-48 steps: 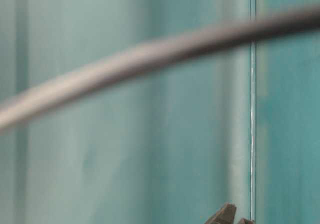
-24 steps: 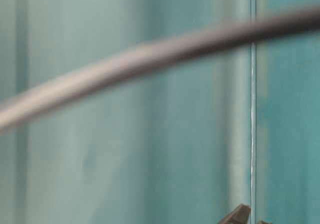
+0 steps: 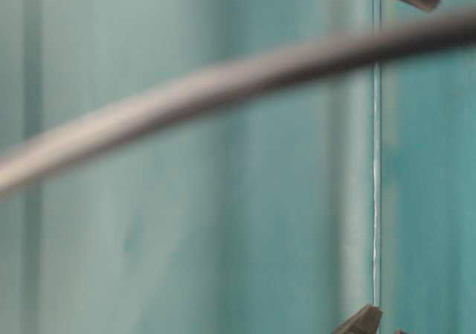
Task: Insert the wire through the hole in the metal fitting marked with a red label.
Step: 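Lower the right gripper over the grey wire end and close on it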
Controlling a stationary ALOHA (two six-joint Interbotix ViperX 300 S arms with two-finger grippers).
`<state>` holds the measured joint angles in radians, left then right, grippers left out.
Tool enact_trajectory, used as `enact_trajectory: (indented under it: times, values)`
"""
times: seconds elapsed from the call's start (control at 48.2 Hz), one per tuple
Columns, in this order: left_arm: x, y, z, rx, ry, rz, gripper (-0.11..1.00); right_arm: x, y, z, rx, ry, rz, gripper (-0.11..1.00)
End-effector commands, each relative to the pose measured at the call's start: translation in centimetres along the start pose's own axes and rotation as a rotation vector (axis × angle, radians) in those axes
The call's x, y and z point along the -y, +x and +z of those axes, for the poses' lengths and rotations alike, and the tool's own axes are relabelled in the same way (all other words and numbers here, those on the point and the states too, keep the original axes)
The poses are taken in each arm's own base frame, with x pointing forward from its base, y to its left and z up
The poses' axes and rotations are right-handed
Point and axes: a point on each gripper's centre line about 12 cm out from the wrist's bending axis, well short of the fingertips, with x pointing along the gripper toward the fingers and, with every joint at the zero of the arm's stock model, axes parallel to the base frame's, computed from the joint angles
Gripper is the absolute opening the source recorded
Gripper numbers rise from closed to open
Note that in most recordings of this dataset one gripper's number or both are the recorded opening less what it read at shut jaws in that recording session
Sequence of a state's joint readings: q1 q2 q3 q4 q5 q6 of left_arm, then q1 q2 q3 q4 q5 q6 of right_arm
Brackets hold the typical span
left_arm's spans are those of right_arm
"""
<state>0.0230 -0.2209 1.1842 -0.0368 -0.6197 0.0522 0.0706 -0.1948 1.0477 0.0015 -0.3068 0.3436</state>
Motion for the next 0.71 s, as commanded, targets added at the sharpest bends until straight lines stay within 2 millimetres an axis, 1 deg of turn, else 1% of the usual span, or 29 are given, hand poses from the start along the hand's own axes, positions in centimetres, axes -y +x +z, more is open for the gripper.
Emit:
enact_trajectory:
  times: [0.0,0.374,0.685]
  values:
    - [0.1,0.1,0.7,0.028,-0.001,-0.002,0.86,-0.4,0.6,0.8,0.031,0.001,0.015,0.63]
    - [0.1,0.1,0.6,0.025,0.000,-0.004,0.86,-0.5,2.1,-0.4,0.020,-0.006,0.025,0.63]
    - [0.2,0.1,0.6,0.023,0.000,-0.008,0.86,-0.6,3.7,-0.7,-0.026,0.007,0.011,0.63]
